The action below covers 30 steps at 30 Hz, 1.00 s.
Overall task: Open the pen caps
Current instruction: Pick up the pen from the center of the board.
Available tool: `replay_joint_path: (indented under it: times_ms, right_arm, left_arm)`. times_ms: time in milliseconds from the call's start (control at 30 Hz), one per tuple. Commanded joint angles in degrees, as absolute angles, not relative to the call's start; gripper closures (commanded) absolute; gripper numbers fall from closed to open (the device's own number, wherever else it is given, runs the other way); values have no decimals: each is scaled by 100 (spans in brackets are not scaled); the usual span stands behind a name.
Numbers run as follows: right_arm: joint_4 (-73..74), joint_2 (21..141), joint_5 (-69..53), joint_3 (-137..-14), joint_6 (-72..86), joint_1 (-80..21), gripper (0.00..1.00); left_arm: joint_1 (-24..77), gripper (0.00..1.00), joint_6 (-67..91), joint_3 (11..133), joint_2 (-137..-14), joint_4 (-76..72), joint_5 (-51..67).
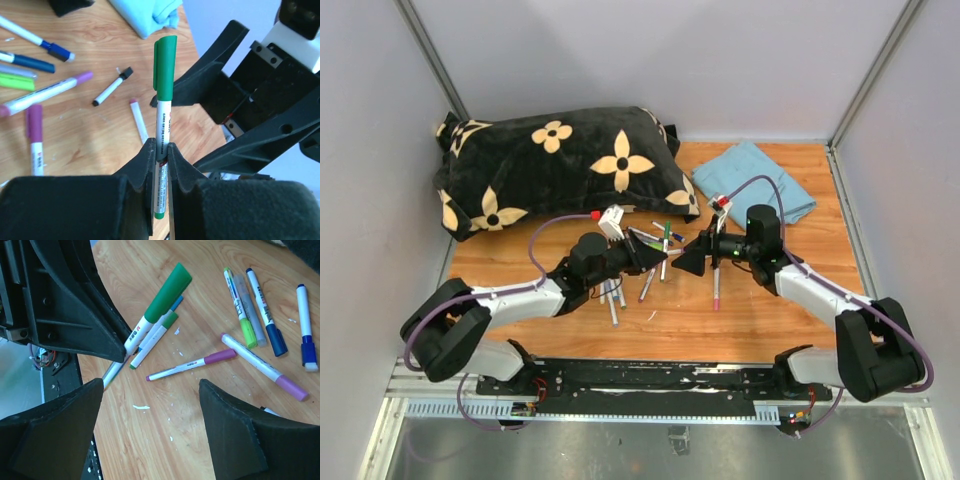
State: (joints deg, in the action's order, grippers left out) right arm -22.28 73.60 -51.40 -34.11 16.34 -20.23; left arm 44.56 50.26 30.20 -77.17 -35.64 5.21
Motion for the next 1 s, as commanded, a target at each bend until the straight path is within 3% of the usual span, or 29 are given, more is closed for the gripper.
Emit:
replay_joint_path:
  times_ms: [0,133,367,567,767,900,967]
  right_arm:
    - [-2416,7428,-5366,-3448,1854,-2241,21]
    - [-2369,7467,-5400,-3460,1991,-2306,26]
    - [-2348,7483,-5439,-3495,2090,-2472,45]
    - [-2301,7571,-5393,-3564,2155,-2509,66]
    - [-2063,7480,-5267,-3614,2019,-2492,97]
    - [-1931,7346,-5389,-3658,1889,-2392,99]
    - [-1814,7244,-5517,-3699,1800,-2307,99]
  left_arm:
    - [4604,100,5231,3372,-8015,-4294,327]
    - [4614,100,5312,3412,-8258,-4557,253]
    - [4627,100,5399,3477,-8508,-4845,273]
    - [4730,100,5454,3506,-8608,-5003,289]
    - [4764,99,5442,3481,-8603,-5149,309]
    - [4764,93,5380,3243,-8384,-5438,191]
    - [4764,78,5298,3069,-8175,-5536,99]
